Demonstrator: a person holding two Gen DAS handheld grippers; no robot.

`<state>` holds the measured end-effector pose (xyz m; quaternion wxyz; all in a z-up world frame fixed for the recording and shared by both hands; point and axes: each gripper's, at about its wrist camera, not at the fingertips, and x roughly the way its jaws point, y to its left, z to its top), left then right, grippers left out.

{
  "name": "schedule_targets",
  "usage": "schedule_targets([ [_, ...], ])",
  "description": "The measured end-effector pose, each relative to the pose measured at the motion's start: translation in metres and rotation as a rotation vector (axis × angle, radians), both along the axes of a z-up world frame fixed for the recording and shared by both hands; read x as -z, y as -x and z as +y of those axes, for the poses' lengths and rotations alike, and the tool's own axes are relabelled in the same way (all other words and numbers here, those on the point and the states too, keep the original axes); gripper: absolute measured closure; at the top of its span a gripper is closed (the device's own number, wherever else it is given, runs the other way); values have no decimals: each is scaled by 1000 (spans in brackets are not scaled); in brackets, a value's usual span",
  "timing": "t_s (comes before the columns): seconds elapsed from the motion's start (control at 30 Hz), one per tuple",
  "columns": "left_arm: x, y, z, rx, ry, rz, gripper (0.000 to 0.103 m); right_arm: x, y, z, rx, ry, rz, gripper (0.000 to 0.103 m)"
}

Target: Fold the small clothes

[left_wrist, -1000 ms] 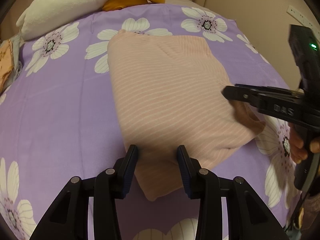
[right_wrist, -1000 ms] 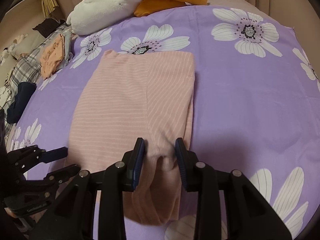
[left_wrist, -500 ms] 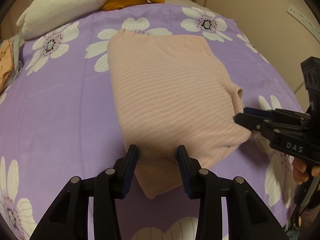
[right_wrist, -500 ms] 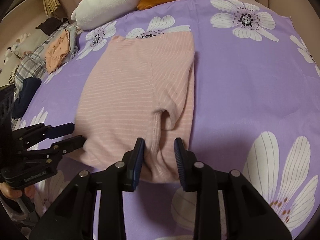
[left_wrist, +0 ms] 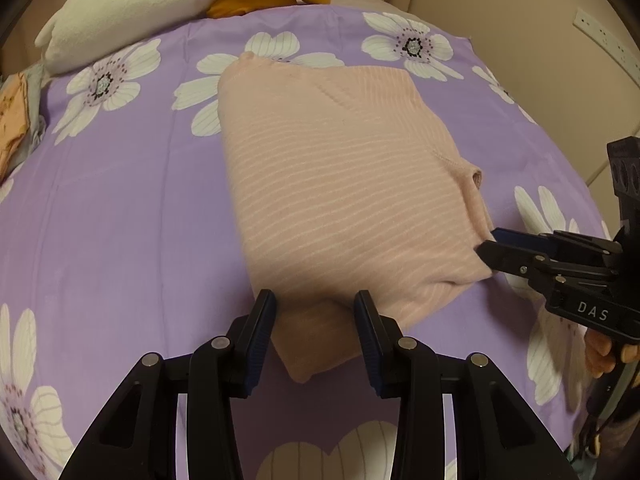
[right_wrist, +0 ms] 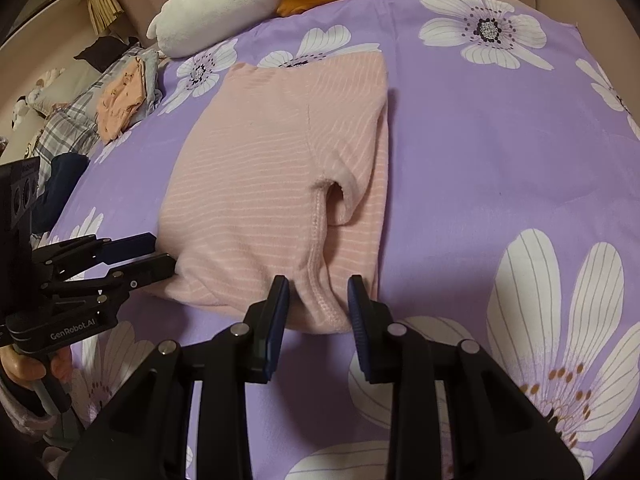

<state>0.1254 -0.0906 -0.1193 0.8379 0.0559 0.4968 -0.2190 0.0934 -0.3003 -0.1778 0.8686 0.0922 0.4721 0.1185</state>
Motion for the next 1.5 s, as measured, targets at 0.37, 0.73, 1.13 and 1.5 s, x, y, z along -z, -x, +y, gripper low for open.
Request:
schedule_targets([
  [0.37, -6, 7, 11, -27, 23, 10, 65, -3, 11, -5, 9, -6, 7, 71],
  [0.73, -16, -5, 30, -92, 97, 26, 65, -13, 21, -17, 48, -59, -7, 68],
  [1.13, -15, -27, 37, -155, 140, 30, 52, -11, -2, -18, 73, -162, -12, 57],
  [1.5, -14, -51, 32, -160, 148, 27, 52, -17, -33, -34, 118, -226, -47, 47],
])
